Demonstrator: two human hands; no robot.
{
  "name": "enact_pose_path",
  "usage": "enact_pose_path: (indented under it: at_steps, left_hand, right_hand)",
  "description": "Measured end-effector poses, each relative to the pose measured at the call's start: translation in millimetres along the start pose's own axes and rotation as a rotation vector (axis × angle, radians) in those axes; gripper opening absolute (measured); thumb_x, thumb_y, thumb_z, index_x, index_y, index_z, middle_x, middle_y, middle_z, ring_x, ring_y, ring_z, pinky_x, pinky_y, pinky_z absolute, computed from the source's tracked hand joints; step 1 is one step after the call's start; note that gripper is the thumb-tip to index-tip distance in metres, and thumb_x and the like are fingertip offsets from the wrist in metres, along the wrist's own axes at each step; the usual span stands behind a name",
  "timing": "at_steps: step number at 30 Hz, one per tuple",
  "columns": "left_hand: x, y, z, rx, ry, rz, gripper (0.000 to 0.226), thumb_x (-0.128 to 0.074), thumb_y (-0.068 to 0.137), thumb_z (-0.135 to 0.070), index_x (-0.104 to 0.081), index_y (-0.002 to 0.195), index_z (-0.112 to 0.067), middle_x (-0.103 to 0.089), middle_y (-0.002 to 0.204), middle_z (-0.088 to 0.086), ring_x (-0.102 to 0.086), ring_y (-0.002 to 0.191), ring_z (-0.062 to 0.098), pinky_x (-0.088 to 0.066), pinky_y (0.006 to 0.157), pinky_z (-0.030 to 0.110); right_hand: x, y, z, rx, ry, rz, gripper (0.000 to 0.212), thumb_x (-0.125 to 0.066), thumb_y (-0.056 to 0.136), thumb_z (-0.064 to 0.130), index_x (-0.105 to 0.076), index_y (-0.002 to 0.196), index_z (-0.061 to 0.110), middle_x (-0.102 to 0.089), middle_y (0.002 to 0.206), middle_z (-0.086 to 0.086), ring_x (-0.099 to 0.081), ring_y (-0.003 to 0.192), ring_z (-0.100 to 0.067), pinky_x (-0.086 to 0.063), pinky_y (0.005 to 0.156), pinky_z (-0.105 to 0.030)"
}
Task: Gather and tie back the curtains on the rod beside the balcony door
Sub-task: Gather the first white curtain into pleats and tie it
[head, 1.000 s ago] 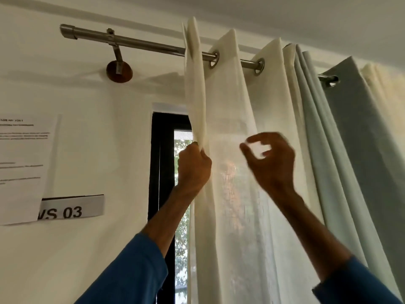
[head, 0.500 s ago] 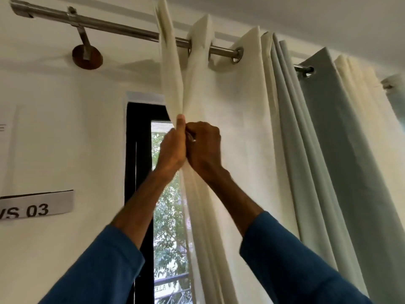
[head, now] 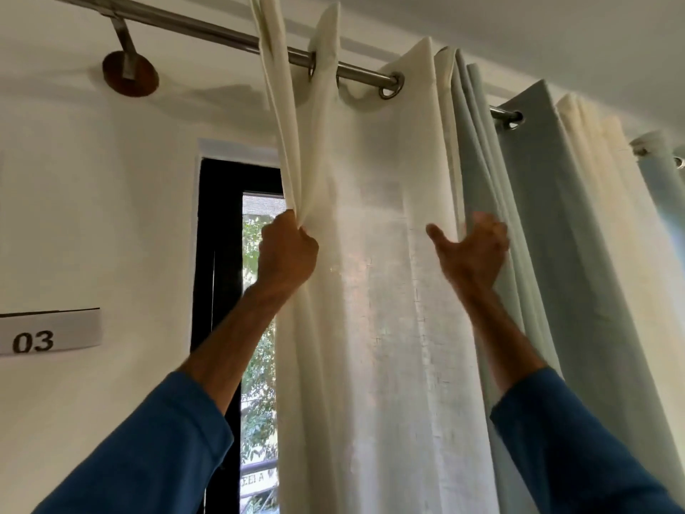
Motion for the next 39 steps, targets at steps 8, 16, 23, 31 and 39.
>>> enact_pose_path:
  at_steps: [8, 16, 23, 31, 39]
  left_hand:
    - [-13, -11, 13, -0.074, 0.132, -0.043, 0.024, -0.047, 0.097, -0.004, -0.056, 0.118, 0.005, -0.062, 0.116, 0.027, -0.058, 0.109, 0.044, -0.046, 0.088, 0.045]
    - [-13, -14, 20, -0.113, 0.167, -0.038, 0.020, -0.045, 0.099, -0.007, -0.055, 0.114, 0.000, -0.063, 0.112, 0.023, -0.061, 0.104, 0.042, -0.047, 0.082, 0.040]
    - [-24, -31, 14, -0.139, 0.114, -0.020, 0.017, -0.044, 0.095, 0.002, -0.054, 0.108, 0.000, -0.064, 0.105, 0.021, -0.063, 0.096, 0.039, -0.042, 0.073, 0.033]
    - [-14, -30, 20, -0.176, 0.111, -0.012, 0.013, -0.044, 0.092, 0.005, -0.051, 0.099, -0.003, -0.060, 0.094, 0.015, -0.055, 0.081, 0.030, -0.044, 0.070, 0.035]
    - [-19, -31, 12, -0.217, 0.078, 0.052, 0.007, -0.044, 0.094, -0.001, -0.049, 0.092, -0.005, -0.058, 0.084, 0.013, -0.061, 0.084, 0.041, -0.041, 0.067, 0.037]
  right_hand:
    - [-10, -8, 15, 0.195, 0.081, -0.063, 0.024, -0.068, 0.095, 0.021, -0.068, 0.114, 0.008, -0.069, 0.108, -0.012, -0.065, 0.093, -0.019, -0.049, 0.077, -0.017]
    - [-15, -12, 29, 0.274, -0.118, -0.109, 0.062, -0.072, 0.090, 0.019, -0.045, 0.146, 0.012, -0.050, 0.140, -0.016, -0.050, 0.127, -0.029, -0.046, 0.103, -0.038]
    - [-13, -8, 6, -0.005, 0.062, 0.110, 0.040, -0.070, 0.093, 0.028, -0.063, 0.127, 0.008, -0.075, 0.102, -0.007, -0.068, 0.106, -0.022, -0.037, 0.088, -0.023]
    - [-6, 10, 7, -0.114, 0.125, 0.095, 0.069, -0.077, 0.084, 0.045, -0.054, 0.136, 0.004, -0.062, 0.133, -0.015, -0.060, 0.122, -0.030, -0.052, 0.098, -0.038]
    - [-19, -46, 76, 0.305, 0.122, 0.068, 0.036, -0.063, 0.096, 0.025, -0.061, 0.063, 0.011, -0.062, 0.064, -0.007, -0.055, 0.055, -0.021, -0.041, 0.055, -0.028]
Point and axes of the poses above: each hand's wrist, its own y-axis towards the middle knuckle, its own x-axis out of the back of the hand, z = x × y, the point moved 1 cm from there along y, towards the middle knuckle
